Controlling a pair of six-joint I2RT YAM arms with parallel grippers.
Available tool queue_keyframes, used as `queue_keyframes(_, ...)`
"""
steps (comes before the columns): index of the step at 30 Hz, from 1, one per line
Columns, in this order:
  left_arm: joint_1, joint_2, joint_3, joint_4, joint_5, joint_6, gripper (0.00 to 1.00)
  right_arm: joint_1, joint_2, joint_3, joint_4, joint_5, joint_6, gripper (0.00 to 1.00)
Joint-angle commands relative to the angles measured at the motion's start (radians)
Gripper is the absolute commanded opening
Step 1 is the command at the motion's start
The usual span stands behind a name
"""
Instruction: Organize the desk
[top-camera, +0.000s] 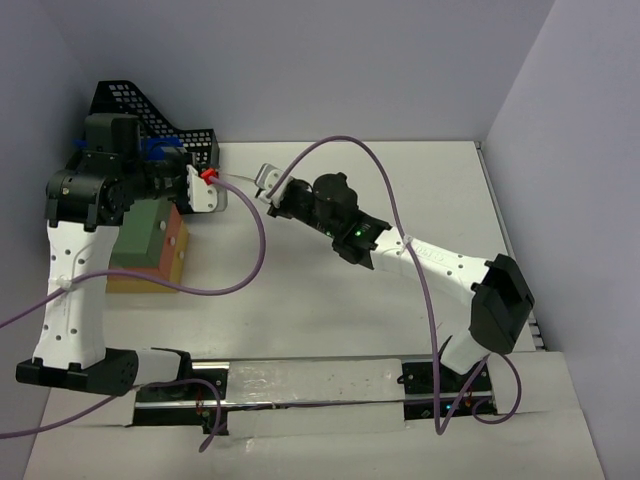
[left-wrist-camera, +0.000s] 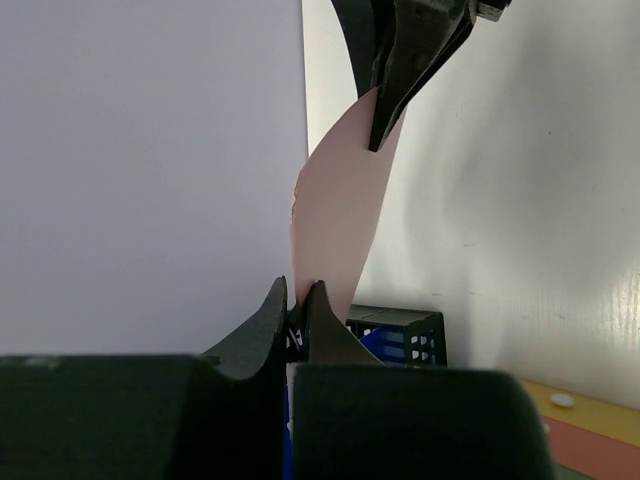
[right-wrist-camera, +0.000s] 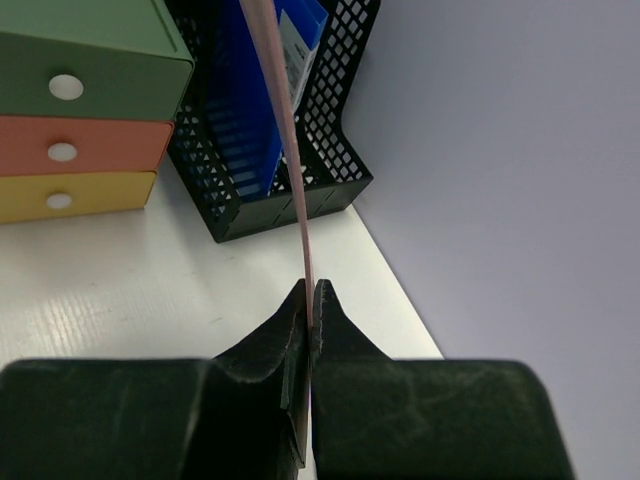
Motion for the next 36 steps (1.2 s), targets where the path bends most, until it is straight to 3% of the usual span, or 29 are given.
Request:
queue_keyframes(1,-0.012,0.030,0.034,-0.008,0.011,0.026,0.00,0.011,0.004,0.077,0.131,0.000,-0.002,0.00)
queue_keyframes(4,-0.014,0.015,-0.001,0.096,-0.018,-0.019,0.00,0.007,0.024,0.092,0.135,0.012,0.001,0.00)
queue_keyframes(5,-0.016,0.000,-0.038,0.179,-0.046,-0.054,0.00,0.006,0.040,0.105,0.134,0.026,0.007,0.05)
queue_keyframes(8,-0.017,-0.046,-0.125,0.475,-0.130,-0.143,0.00,0.003,0.103,0.166,0.122,0.085,0.024,0.34)
queue_keyframes(10,-0.015,-0.023,-0.089,0.503,-0.162,-0.133,0.00,0.003,0.138,0.195,0.126,0.140,0.028,0.58)
queue_keyframes(12,-0.012,0.022,-0.006,0.448,-0.161,-0.123,0.00,0.000,0.170,0.217,0.141,0.178,0.043,0.68)
queue_keyframes(16,0.001,0.078,0.059,0.453,-0.170,-0.133,0.00,-0.013,0.200,0.226,0.196,0.239,0.088,0.71)
queue_keyframes(21,0.056,0.139,0.081,0.493,-0.200,-0.037,0.00,-0.043,0.184,0.164,0.257,0.255,0.156,0.72)
queue_keyframes(23,0.107,0.206,0.182,0.467,-0.196,-0.036,0.00,-0.052,0.163,0.136,0.272,0.245,0.186,0.72)
queue_keyframes(26,0.229,0.416,0.547,0.338,-0.131,-0.078,0.00,-0.061,0.150,0.085,0.288,0.227,0.199,0.72)
queue_keyframes(27,0.265,0.439,0.589,0.320,-0.121,-0.083,0.00,-0.061,0.151,0.078,0.288,0.227,0.200,0.72)
queue_keyframes(29,0.302,0.449,0.589,0.321,-0.070,-0.078,0.00,-0.066,0.157,0.069,0.288,0.233,0.206,0.72)
queue_keyframes(33,0.339,0.381,0.412,0.410,-0.012,-0.081,0.00,-0.096,0.180,0.059,0.284,0.213,0.299,0.71)
queue_keyframes(36,0.360,0.427,0.546,0.366,0.036,-0.124,0.00,-0.121,0.195,0.066,0.268,0.171,0.369,0.71)
